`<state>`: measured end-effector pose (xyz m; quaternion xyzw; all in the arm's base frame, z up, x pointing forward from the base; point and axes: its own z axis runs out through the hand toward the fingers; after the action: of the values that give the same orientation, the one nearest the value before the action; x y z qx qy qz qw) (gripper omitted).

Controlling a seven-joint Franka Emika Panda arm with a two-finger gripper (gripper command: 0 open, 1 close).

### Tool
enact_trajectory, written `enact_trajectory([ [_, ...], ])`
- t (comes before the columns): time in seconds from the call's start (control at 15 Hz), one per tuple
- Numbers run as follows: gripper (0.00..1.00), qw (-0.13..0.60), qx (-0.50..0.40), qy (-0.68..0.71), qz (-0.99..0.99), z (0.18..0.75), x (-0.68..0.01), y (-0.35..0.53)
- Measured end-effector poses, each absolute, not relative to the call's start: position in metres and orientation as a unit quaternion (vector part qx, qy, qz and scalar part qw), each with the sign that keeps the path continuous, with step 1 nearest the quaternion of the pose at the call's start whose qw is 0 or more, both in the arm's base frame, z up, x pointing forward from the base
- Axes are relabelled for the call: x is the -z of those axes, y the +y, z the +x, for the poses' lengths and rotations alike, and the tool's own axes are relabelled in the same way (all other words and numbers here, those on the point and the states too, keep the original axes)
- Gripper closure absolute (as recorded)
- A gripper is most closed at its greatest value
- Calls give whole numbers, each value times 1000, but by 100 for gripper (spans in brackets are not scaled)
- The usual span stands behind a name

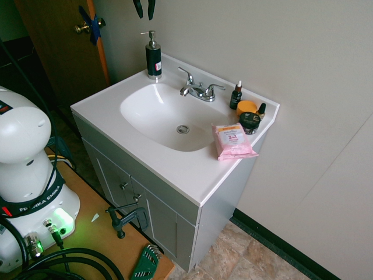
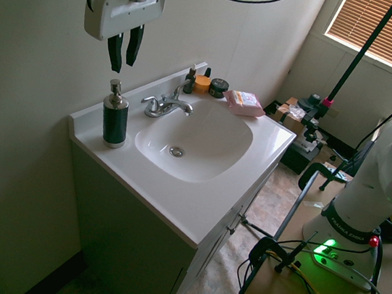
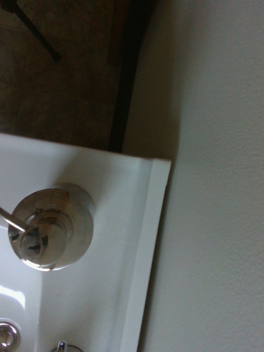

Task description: Push the sanitizer

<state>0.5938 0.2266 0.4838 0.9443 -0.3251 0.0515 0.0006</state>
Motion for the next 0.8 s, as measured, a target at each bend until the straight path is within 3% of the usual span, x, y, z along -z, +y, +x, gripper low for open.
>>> enact_trajectory([
  [0.8,100,14,-43,-338,940,613,-459,225],
])
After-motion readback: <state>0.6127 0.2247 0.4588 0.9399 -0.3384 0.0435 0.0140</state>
